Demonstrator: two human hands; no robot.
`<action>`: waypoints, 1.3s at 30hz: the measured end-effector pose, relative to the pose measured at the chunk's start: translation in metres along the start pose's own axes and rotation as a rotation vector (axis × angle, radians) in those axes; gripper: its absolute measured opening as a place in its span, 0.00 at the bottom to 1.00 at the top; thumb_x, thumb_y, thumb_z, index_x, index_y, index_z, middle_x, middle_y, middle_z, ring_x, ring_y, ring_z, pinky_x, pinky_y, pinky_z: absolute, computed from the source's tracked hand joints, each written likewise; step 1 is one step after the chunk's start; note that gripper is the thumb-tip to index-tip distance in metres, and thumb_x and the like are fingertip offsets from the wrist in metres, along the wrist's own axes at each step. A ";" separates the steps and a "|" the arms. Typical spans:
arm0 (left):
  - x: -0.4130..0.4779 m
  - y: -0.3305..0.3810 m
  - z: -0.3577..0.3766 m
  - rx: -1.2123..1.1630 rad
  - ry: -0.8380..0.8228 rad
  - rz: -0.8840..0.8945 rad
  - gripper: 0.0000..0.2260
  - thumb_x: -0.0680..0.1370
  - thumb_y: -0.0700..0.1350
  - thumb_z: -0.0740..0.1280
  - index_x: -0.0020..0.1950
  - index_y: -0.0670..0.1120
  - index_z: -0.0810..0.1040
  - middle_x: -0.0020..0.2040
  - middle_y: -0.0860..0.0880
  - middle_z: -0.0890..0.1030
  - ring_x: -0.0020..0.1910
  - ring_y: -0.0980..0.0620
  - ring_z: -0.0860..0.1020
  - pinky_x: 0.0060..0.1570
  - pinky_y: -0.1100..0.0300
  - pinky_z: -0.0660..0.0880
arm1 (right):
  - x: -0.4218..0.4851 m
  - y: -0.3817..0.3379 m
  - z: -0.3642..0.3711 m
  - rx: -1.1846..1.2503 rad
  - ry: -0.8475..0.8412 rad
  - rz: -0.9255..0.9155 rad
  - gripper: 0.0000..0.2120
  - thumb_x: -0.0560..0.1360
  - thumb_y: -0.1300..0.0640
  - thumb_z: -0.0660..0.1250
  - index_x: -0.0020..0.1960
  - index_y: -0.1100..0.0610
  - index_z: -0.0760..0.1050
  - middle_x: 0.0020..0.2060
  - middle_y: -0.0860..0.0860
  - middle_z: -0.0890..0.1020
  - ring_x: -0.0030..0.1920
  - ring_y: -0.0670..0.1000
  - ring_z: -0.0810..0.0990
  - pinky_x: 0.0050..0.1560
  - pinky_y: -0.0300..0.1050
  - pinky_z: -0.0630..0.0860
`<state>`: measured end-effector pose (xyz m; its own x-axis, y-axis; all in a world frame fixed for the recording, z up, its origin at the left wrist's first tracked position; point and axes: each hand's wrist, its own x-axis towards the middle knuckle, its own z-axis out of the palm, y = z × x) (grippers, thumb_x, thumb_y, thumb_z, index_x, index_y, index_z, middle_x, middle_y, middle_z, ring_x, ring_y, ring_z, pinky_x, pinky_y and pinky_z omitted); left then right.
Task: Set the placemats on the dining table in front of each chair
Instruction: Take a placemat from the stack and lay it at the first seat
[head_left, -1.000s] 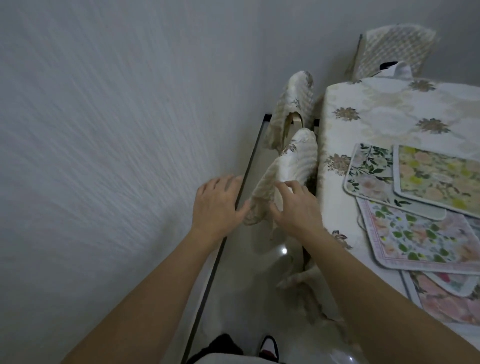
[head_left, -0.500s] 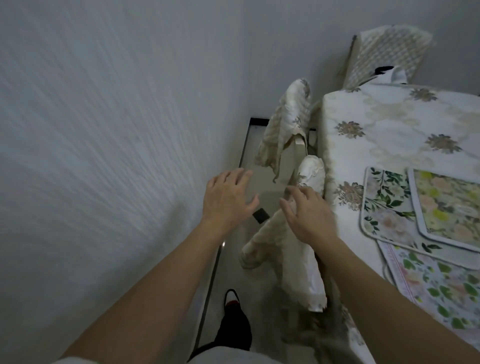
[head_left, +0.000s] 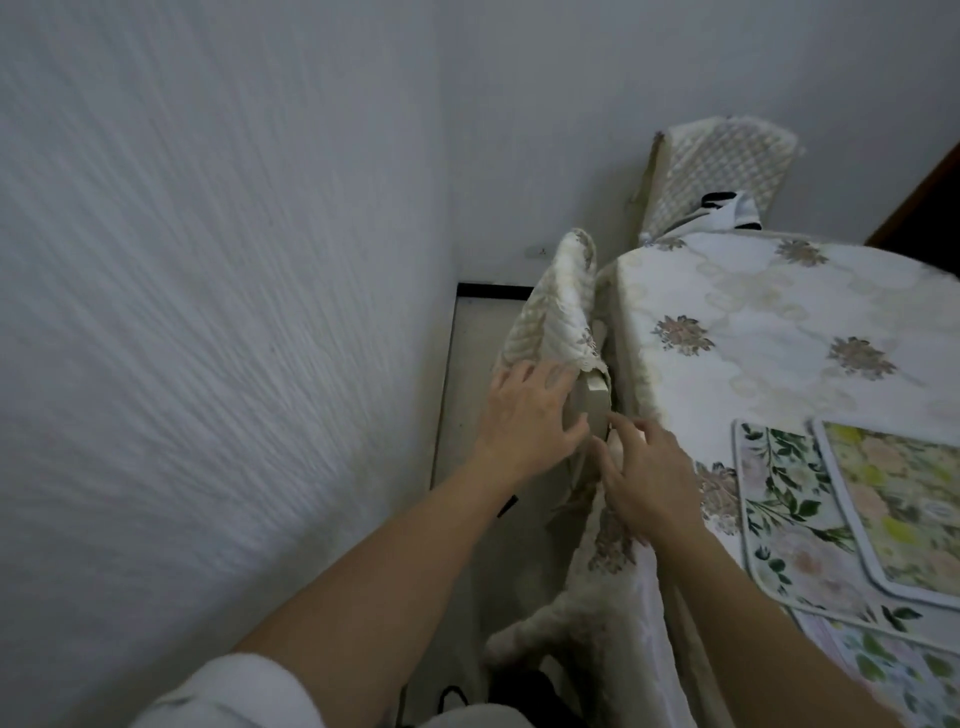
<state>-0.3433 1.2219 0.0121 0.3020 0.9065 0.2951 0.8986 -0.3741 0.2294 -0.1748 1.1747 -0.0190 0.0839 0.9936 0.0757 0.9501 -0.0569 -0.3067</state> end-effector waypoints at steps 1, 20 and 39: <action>0.005 -0.001 0.006 0.001 -0.010 0.012 0.25 0.74 0.61 0.59 0.68 0.53 0.68 0.64 0.52 0.75 0.62 0.48 0.72 0.61 0.48 0.70 | 0.005 0.003 0.002 -0.012 0.005 0.011 0.23 0.78 0.38 0.55 0.68 0.48 0.69 0.62 0.53 0.75 0.61 0.57 0.73 0.58 0.56 0.74; 0.207 0.036 0.099 -0.018 -0.130 0.424 0.24 0.75 0.59 0.60 0.69 0.52 0.70 0.66 0.51 0.76 0.63 0.47 0.73 0.61 0.48 0.71 | 0.123 0.118 0.024 0.033 0.104 0.426 0.24 0.79 0.41 0.58 0.69 0.53 0.71 0.62 0.57 0.77 0.61 0.59 0.75 0.57 0.55 0.74; 0.249 0.241 0.199 -0.147 -0.539 0.922 0.25 0.77 0.59 0.59 0.73 0.52 0.67 0.70 0.50 0.72 0.65 0.45 0.72 0.59 0.50 0.72 | -0.015 0.236 -0.018 0.038 0.245 1.224 0.26 0.79 0.40 0.55 0.72 0.53 0.67 0.65 0.55 0.73 0.64 0.57 0.72 0.61 0.55 0.72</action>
<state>0.0116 1.3961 -0.0434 0.9760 0.2161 -0.0282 0.2163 -0.9445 0.2472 0.0535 1.1447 -0.0759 0.9636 0.2461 -0.1048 0.2002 -0.9234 -0.3276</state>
